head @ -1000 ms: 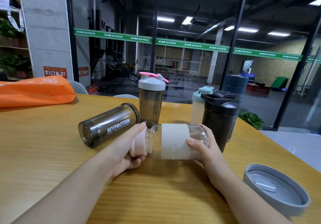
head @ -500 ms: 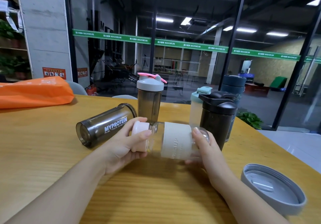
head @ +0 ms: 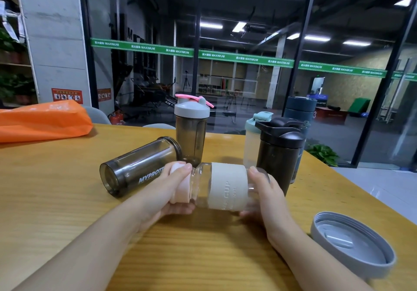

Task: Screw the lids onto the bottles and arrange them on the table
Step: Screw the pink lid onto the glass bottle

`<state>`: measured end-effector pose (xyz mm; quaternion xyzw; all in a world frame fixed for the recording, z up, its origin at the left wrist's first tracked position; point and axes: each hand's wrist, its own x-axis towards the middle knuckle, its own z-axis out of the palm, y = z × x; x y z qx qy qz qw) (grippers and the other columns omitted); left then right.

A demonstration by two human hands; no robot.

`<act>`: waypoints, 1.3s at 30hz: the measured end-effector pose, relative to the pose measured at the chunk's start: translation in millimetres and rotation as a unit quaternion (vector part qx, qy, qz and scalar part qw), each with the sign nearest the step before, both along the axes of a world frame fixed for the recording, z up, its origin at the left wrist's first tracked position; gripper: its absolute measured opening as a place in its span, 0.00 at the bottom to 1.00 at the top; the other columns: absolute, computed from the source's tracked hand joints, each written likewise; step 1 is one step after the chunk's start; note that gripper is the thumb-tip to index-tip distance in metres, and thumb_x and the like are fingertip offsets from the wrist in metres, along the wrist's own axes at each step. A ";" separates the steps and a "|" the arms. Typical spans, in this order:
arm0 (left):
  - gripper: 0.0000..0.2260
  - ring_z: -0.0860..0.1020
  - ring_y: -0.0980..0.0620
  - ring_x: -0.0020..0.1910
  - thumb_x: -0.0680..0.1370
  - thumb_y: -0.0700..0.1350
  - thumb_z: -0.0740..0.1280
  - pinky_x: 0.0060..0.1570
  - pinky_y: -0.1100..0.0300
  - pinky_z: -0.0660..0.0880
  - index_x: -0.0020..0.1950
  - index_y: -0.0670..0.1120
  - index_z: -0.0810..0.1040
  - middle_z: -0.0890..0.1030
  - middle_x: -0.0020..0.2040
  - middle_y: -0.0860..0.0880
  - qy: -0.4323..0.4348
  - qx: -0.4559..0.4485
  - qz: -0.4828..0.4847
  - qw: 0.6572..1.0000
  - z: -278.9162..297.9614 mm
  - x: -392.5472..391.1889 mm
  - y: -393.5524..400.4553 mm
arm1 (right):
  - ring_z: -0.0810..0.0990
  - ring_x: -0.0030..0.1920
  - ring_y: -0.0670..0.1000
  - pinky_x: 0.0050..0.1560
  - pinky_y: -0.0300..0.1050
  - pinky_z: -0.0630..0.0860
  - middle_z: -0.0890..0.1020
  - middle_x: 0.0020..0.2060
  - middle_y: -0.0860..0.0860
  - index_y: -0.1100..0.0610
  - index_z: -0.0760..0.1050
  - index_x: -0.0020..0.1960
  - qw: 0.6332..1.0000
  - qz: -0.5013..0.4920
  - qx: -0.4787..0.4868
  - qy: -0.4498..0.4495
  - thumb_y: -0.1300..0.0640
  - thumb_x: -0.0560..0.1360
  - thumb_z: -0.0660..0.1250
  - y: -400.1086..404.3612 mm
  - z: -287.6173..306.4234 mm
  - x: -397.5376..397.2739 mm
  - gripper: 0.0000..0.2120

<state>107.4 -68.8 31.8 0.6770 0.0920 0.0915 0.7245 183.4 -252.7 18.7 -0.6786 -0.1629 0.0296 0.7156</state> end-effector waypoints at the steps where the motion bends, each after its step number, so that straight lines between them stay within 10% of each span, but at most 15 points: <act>1: 0.13 0.77 0.47 0.33 0.79 0.56 0.61 0.37 0.53 0.78 0.61 0.52 0.71 0.79 0.40 0.41 0.006 0.007 0.006 1.000 -0.6 -0.2 0.3 | 0.82 0.37 0.52 0.28 0.43 0.77 0.80 0.49 0.55 0.49 0.72 0.53 1.000 -0.001 0.001 -0.017 0.46 0.77 0.64 -0.3 0.3 -0.8 0.09; 5: 0.12 0.72 0.49 0.30 0.77 0.59 0.63 0.31 0.58 0.71 0.57 0.57 0.71 0.76 0.38 0.43 -0.013 0.033 0.024 0.999 0.3 0.0 1.7 | 0.82 0.39 0.52 0.27 0.42 0.76 0.80 0.50 0.55 0.48 0.71 0.54 0.999 0.004 0.019 -0.037 0.43 0.72 0.66 0.6 2.7 -3.3 0.14; 16: 0.31 0.79 0.49 0.47 0.66 0.46 0.78 0.54 0.51 0.78 0.64 0.67 0.72 0.75 0.61 0.49 -0.108 0.061 -0.040 0.991 -0.6 -3.9 12.8 | 0.78 0.34 0.55 0.25 0.43 0.76 0.80 0.54 0.63 0.54 0.74 0.59 0.998 -0.001 0.034 0.050 0.44 0.77 0.61 0.9 1.9 2.7 0.17; 21: 0.30 0.78 0.46 0.59 0.66 0.68 0.67 0.57 0.49 0.77 0.67 0.66 0.70 0.77 0.63 0.54 -0.091 -0.006 0.005 0.996 1.4 0.6 14.2 | 0.79 0.33 0.54 0.25 0.43 0.77 0.80 0.51 0.62 0.53 0.75 0.57 0.998 -0.010 0.041 0.055 0.45 0.77 0.61 1.7 3.8 0.1 0.15; 26: 0.28 0.80 0.51 0.57 0.68 0.67 0.60 0.62 0.52 0.74 0.61 0.53 0.77 0.83 0.55 0.50 -0.040 0.041 0.023 0.998 0.0 2.8 14.7 | 0.81 0.35 0.56 0.26 0.43 0.77 0.81 0.51 0.59 0.52 0.75 0.55 0.997 -0.017 0.043 0.068 0.44 0.77 0.61 2.3 2.1 2.3 0.14; 32: 0.28 0.78 0.49 0.41 0.70 0.71 0.52 0.50 0.51 0.76 0.63 0.60 0.73 0.79 0.42 0.45 0.009 0.190 0.034 0.981 -4.1 -1.1 17.6 | 0.81 0.37 0.58 0.25 0.43 0.76 0.81 0.52 0.60 0.53 0.76 0.57 0.995 -0.027 0.036 0.091 0.42 0.75 0.62 1.3 -2.6 6.2 0.18; 39: 0.21 0.77 0.53 0.47 0.72 0.53 0.68 0.46 0.56 0.73 0.62 0.70 0.72 0.79 0.51 0.51 -0.059 0.169 -0.005 0.984 1.5 -3.1 20.0 | 0.81 0.33 0.55 0.24 0.41 0.75 0.82 0.46 0.56 0.53 0.75 0.56 0.991 -0.026 0.044 0.124 0.41 0.76 0.62 -2.8 1.9 5.1 0.17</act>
